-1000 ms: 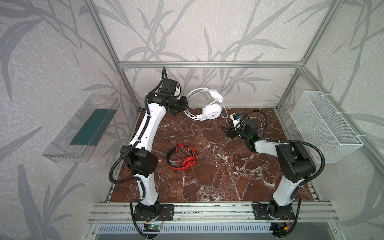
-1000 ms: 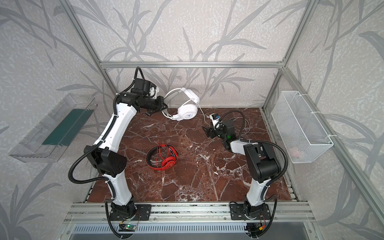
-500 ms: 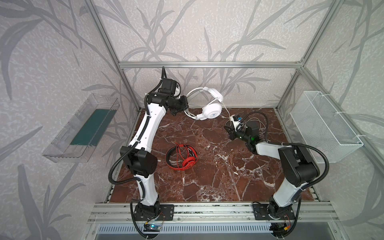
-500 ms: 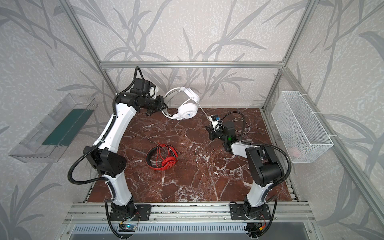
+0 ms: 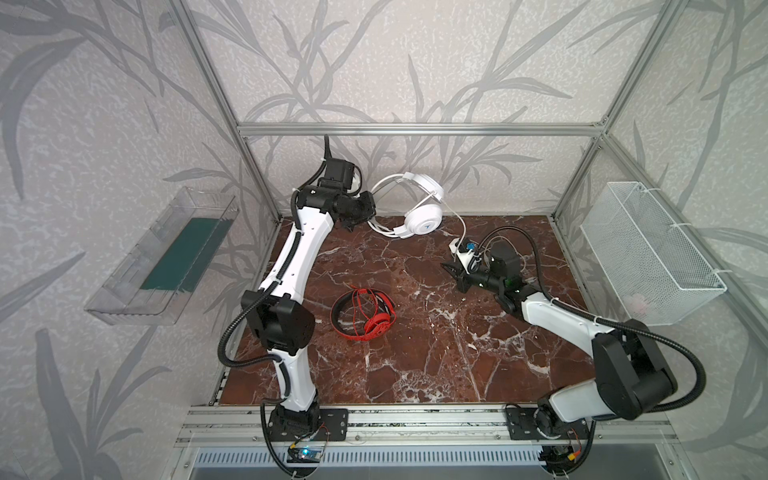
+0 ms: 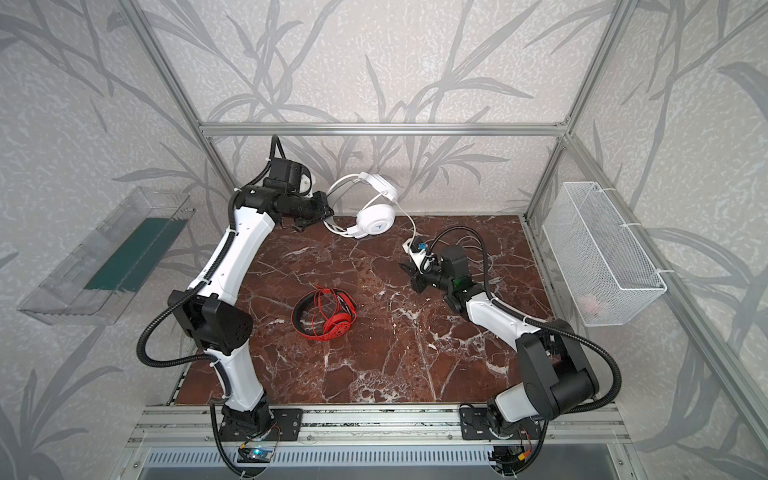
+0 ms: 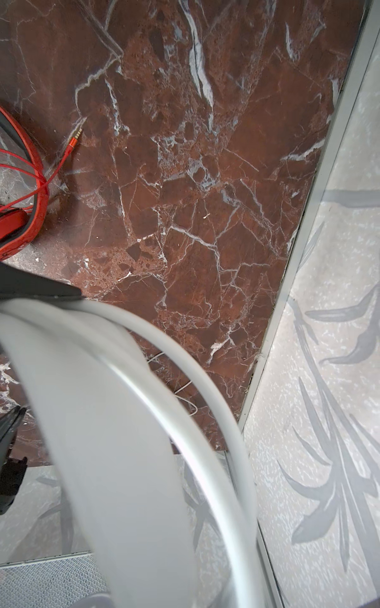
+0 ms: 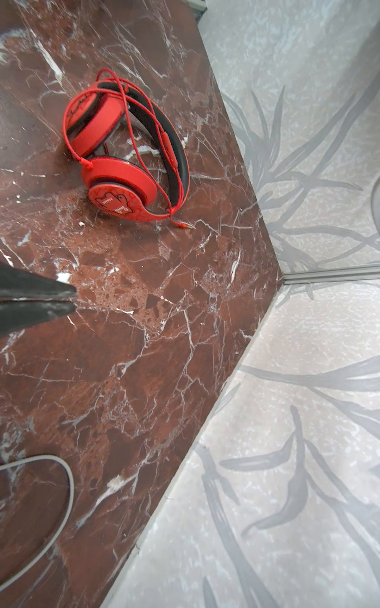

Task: Wrap the headphones

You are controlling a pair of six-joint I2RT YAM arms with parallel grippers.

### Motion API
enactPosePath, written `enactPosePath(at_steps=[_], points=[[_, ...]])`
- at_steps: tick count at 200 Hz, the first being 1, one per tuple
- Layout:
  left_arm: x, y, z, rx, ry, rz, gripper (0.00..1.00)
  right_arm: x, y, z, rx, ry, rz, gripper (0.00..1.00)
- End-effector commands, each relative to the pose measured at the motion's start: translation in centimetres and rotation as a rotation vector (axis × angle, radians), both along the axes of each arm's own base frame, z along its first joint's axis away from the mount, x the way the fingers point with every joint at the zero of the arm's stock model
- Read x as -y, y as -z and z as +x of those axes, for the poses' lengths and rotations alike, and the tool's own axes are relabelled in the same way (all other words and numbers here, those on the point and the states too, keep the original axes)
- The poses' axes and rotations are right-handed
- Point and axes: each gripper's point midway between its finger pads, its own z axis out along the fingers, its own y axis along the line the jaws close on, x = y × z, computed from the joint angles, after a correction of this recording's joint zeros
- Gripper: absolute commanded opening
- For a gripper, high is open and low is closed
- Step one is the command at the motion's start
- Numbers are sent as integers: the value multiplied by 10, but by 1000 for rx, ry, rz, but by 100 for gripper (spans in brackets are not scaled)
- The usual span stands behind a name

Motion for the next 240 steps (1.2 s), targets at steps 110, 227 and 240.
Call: enactPosePath(at_steps=[110, 227, 240], points=[[-17, -33, 10, 119, -180, -52, 0, 17, 15, -64, -52, 17, -146, 0], [-38, 7, 11, 37, -269, 84, 0, -35, 13, -134, 1, -330, -441, 0], [-39, 9, 11, 35, -273, 96, 0, -41, 12, -140, -6, -371, -464, 0]])
